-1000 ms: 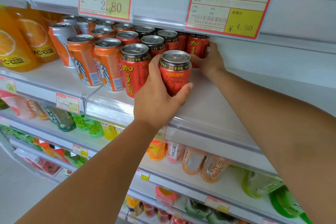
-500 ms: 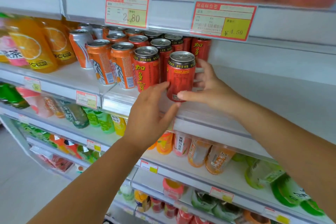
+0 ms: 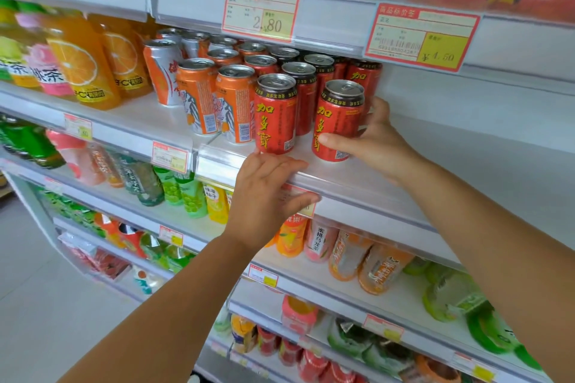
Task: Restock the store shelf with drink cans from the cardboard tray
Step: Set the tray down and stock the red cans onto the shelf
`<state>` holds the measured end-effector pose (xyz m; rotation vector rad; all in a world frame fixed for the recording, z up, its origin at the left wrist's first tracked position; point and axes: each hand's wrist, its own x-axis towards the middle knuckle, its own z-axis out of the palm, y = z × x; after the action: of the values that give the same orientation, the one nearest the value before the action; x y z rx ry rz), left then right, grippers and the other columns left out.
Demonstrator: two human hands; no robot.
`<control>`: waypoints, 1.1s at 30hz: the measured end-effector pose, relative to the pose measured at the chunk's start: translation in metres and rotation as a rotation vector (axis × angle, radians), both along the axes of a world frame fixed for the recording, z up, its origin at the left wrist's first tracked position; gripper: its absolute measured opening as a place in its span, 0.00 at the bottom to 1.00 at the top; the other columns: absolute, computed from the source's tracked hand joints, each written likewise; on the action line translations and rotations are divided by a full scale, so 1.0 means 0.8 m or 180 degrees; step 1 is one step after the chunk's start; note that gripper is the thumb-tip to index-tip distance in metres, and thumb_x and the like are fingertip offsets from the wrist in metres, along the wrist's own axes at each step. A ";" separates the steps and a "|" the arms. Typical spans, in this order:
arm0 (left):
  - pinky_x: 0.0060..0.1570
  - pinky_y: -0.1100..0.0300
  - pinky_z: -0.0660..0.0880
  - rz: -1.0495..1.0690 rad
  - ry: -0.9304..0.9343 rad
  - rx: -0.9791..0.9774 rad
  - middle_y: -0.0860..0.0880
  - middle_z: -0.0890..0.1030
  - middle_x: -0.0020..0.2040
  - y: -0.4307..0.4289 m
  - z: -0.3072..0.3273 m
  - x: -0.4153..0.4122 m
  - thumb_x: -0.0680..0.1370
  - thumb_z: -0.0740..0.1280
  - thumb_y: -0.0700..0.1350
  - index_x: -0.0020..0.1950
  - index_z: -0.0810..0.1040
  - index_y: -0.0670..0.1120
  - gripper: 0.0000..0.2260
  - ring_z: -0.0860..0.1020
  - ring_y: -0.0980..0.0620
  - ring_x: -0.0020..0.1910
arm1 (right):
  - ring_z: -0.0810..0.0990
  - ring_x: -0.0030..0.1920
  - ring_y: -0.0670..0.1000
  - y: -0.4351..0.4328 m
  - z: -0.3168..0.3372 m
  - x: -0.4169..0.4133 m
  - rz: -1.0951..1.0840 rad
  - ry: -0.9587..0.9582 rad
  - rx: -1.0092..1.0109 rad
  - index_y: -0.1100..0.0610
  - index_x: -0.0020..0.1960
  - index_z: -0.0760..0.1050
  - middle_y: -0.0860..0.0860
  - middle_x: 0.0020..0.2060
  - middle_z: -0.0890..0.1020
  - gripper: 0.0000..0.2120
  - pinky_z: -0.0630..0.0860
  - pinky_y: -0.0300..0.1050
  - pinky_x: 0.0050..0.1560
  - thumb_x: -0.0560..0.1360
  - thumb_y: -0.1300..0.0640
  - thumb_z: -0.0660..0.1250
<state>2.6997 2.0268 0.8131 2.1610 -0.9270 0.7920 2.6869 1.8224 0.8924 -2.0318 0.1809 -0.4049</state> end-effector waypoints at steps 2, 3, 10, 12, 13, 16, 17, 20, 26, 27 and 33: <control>0.67 0.67 0.55 -0.0012 0.0018 0.0002 0.51 0.82 0.52 0.000 -0.001 -0.001 0.71 0.69 0.63 0.58 0.82 0.48 0.24 0.78 0.46 0.54 | 0.76 0.53 0.43 0.010 -0.005 0.003 -0.0201 -0.0156 -0.0164 0.54 0.66 0.57 0.47 0.57 0.75 0.40 0.69 0.29 0.47 0.64 0.53 0.80; 0.67 0.66 0.55 -0.0015 0.0027 0.0001 0.51 0.82 0.52 -0.001 -0.001 -0.001 0.71 0.69 0.63 0.58 0.82 0.48 0.24 0.78 0.46 0.54 | 0.76 0.51 0.43 0.010 -0.006 0.004 -0.0277 -0.0208 -0.0223 0.55 0.63 0.59 0.46 0.54 0.75 0.37 0.68 0.27 0.44 0.65 0.54 0.80; 0.69 0.68 0.53 -0.0030 0.0023 -0.0045 0.51 0.81 0.52 -0.001 -0.001 -0.003 0.72 0.69 0.63 0.58 0.82 0.48 0.24 0.77 0.47 0.54 | 0.81 0.52 0.52 -0.025 -0.004 0.029 -0.0428 -0.0138 -0.0358 0.55 0.57 0.63 0.51 0.52 0.79 0.30 0.78 0.56 0.57 0.65 0.57 0.79; 0.68 0.66 0.55 -0.0035 -0.0002 -0.0053 0.52 0.82 0.52 -0.001 -0.001 -0.003 0.72 0.69 0.63 0.58 0.82 0.48 0.23 0.77 0.48 0.54 | 0.80 0.54 0.54 -0.032 -0.001 0.040 -0.0592 -0.0135 -0.0553 0.57 0.61 0.66 0.52 0.53 0.79 0.29 0.77 0.56 0.57 0.67 0.56 0.78; 0.67 0.65 0.57 -0.0036 -0.0013 -0.0054 0.52 0.81 0.52 -0.001 -0.002 -0.002 0.72 0.69 0.63 0.58 0.82 0.48 0.23 0.77 0.48 0.54 | 0.80 0.55 0.55 -0.035 0.002 0.044 -0.0676 -0.0126 -0.0657 0.58 0.63 0.67 0.54 0.54 0.79 0.30 0.76 0.54 0.58 0.67 0.55 0.77; 0.66 0.63 0.58 -0.0038 -0.0057 -0.0056 0.51 0.81 0.52 -0.002 -0.003 -0.001 0.72 0.69 0.63 0.58 0.82 0.48 0.23 0.76 0.49 0.54 | 0.79 0.57 0.55 -0.041 0.003 0.059 -0.0756 -0.0145 -0.0725 0.59 0.66 0.68 0.56 0.58 0.79 0.29 0.74 0.48 0.59 0.70 0.55 0.75; 0.66 0.63 0.58 -0.0034 -0.0074 -0.0058 0.51 0.82 0.52 -0.002 -0.003 -0.001 0.72 0.69 0.63 0.58 0.82 0.48 0.24 0.76 0.49 0.54 | 0.79 0.58 0.54 -0.044 0.001 0.064 -0.0744 -0.0147 -0.0709 0.59 0.66 0.69 0.56 0.58 0.79 0.28 0.74 0.47 0.59 0.70 0.55 0.75; 0.65 0.62 0.60 -0.0028 -0.0109 -0.0044 0.51 0.82 0.52 -0.002 -0.004 0.000 0.72 0.69 0.63 0.58 0.82 0.48 0.23 0.76 0.49 0.55 | 0.80 0.57 0.54 -0.048 -0.003 0.077 -0.0747 -0.0134 -0.0705 0.59 0.64 0.70 0.55 0.58 0.80 0.26 0.74 0.48 0.60 0.70 0.54 0.75; 0.62 0.57 0.64 -0.0068 -0.0168 -0.0016 0.51 0.82 0.52 -0.001 -0.007 0.004 0.73 0.69 0.63 0.58 0.82 0.47 0.23 0.76 0.48 0.54 | 0.79 0.59 0.52 -0.052 -0.011 0.088 -0.0785 -0.0039 -0.0531 0.59 0.65 0.70 0.53 0.59 0.80 0.27 0.74 0.49 0.62 0.71 0.53 0.75; 0.62 0.57 0.64 -0.0080 -0.0161 -0.0016 0.51 0.82 0.52 -0.001 -0.007 0.004 0.73 0.69 0.63 0.58 0.82 0.47 0.24 0.76 0.48 0.54 | 0.78 0.60 0.53 -0.053 -0.011 0.087 -0.0770 0.0064 -0.0519 0.59 0.67 0.68 0.54 0.61 0.79 0.29 0.73 0.48 0.63 0.70 0.52 0.75; 0.67 0.59 0.67 -0.0323 0.0161 -0.0405 0.50 0.81 0.60 0.027 0.015 -0.008 0.72 0.71 0.58 0.63 0.80 0.45 0.25 0.74 0.51 0.61 | 0.74 0.58 0.58 -0.004 0.020 0.000 -0.0957 -0.0728 -0.1532 0.59 0.64 0.69 0.50 0.49 0.72 0.24 0.71 0.55 0.61 0.71 0.54 0.72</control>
<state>2.6934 2.0480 0.8255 1.9991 -0.9273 0.7238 2.6866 1.8195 0.9085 -2.4112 0.2683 -0.9385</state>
